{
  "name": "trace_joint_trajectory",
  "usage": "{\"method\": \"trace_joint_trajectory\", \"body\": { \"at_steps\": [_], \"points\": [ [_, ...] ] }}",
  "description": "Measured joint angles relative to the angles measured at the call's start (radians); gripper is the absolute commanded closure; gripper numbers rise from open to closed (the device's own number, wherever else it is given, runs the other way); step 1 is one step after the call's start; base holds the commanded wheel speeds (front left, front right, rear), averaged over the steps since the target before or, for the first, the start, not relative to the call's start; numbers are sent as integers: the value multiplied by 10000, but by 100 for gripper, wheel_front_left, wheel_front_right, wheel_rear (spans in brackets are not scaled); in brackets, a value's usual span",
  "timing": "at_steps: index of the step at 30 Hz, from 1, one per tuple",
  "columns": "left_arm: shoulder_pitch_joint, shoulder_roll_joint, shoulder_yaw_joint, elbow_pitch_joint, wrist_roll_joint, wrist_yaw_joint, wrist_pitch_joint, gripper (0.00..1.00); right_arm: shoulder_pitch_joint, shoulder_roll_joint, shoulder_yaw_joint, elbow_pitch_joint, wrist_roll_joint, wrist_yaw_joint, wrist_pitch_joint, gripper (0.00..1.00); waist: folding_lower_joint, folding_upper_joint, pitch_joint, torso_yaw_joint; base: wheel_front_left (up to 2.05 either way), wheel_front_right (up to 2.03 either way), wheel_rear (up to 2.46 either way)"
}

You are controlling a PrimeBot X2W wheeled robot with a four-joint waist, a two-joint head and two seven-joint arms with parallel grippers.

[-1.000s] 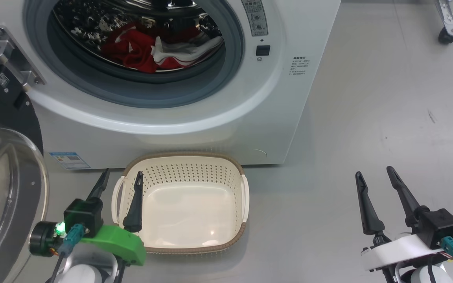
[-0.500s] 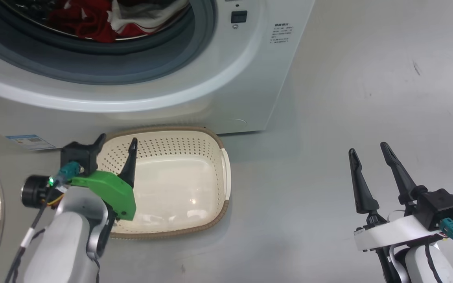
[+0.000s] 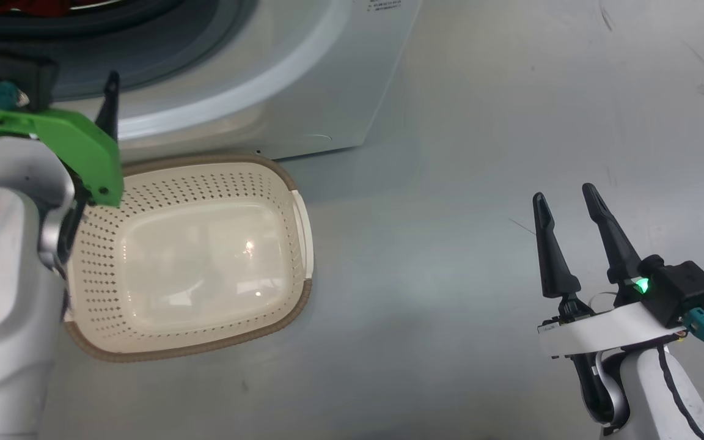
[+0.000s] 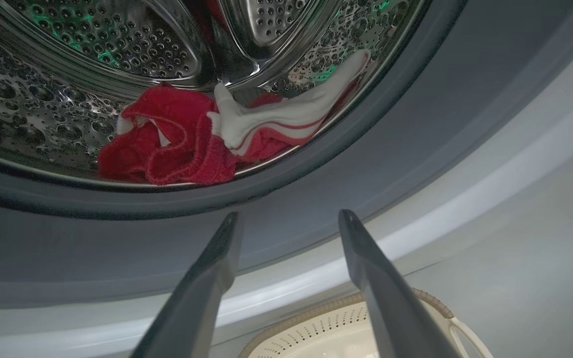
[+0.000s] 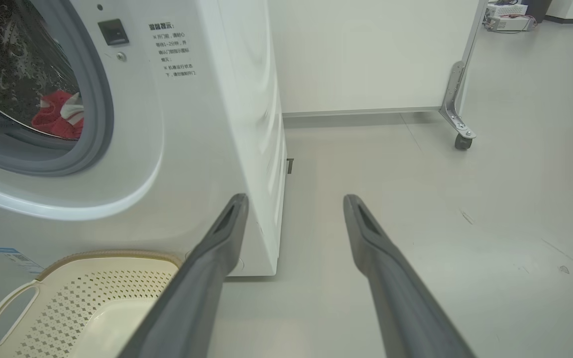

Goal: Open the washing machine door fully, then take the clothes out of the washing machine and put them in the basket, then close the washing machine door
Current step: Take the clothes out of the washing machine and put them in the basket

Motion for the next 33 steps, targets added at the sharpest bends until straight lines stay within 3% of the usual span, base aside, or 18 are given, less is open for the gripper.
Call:
{"method": "trace_joint_trajectory", "body": {
  "at_steps": [9,20,33],
  "points": [
    [-2231,727,249,-8,320,-13,798,0,-554,100,199,230,341,102,-77,0,0,0,933,-764,0,0,0],
    [-3758,1697,-71,405,989,-368,1772,0,-1166,192,313,382,754,186,-77,0,1,0,1829,-1599,0,0,0],
    [-4334,2031,-82,1350,1083,-497,2786,0,-1457,222,366,460,892,232,-77,0,0,0,2317,-1998,0,0,0]
  ]
}}
